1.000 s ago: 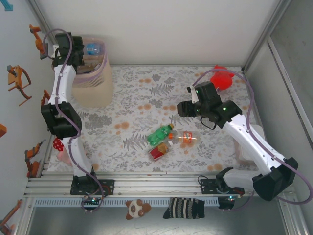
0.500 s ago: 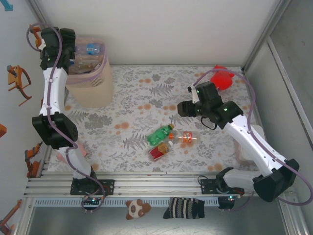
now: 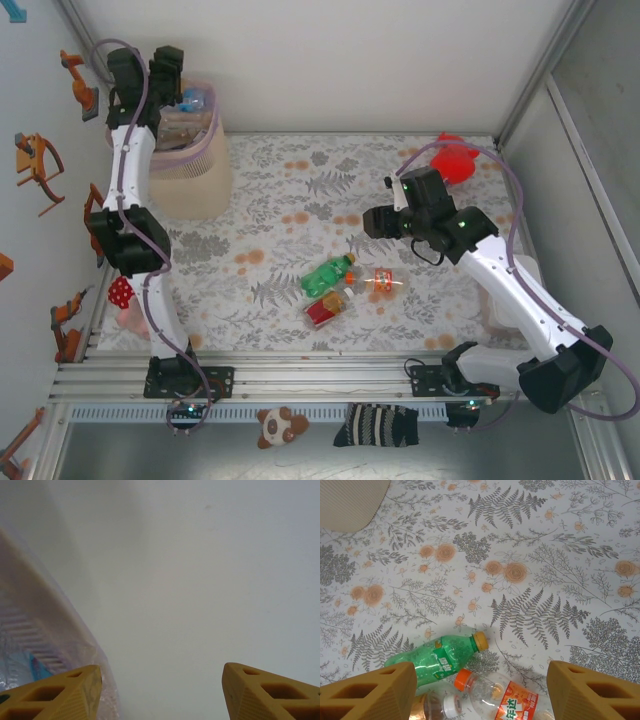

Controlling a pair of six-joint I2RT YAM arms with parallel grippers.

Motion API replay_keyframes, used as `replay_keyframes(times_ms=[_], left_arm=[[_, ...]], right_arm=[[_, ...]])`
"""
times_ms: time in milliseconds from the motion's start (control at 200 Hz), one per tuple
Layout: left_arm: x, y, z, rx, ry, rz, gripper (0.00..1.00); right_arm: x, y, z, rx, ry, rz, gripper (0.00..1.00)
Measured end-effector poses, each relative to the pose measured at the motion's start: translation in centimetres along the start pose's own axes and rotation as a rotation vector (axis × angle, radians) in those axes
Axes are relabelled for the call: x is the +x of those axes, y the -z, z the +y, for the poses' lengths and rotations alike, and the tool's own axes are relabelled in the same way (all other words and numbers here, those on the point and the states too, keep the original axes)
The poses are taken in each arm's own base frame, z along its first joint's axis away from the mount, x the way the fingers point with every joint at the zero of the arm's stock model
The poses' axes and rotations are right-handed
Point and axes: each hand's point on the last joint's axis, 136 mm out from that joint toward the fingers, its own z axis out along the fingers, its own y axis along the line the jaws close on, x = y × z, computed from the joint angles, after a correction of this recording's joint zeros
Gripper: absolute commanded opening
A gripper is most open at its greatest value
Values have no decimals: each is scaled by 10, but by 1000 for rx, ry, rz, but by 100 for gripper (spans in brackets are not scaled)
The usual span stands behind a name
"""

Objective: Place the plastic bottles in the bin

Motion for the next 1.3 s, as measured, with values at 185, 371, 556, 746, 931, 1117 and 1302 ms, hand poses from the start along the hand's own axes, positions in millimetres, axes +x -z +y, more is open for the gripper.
replay_keyframes(times_ms=[185, 371, 556, 746, 931, 1117, 1302], left_arm=[[5, -2, 14, -34, 12, 18, 64], [8, 5, 18, -48, 13, 18, 65], [6, 7, 16, -41, 13, 16, 66], [5, 12, 10, -26, 10, 23, 68], [5, 27, -10, 3, -25, 31, 69], [9, 67, -51, 54, -122, 36, 69], [30, 118, -84, 99, -276, 58, 69]], right_arm=[[0, 0, 0, 0, 0, 1, 68], [0, 0, 0, 0, -2, 0, 68], [0, 2, 0, -2, -4, -5, 69], [-3, 10, 1, -8, -11, -30, 68], [-5, 16, 2, -12, -13, -46, 68], [-4, 18, 1, -10, -13, -42, 68], [1, 22, 0, -9, -23, -37, 68]])
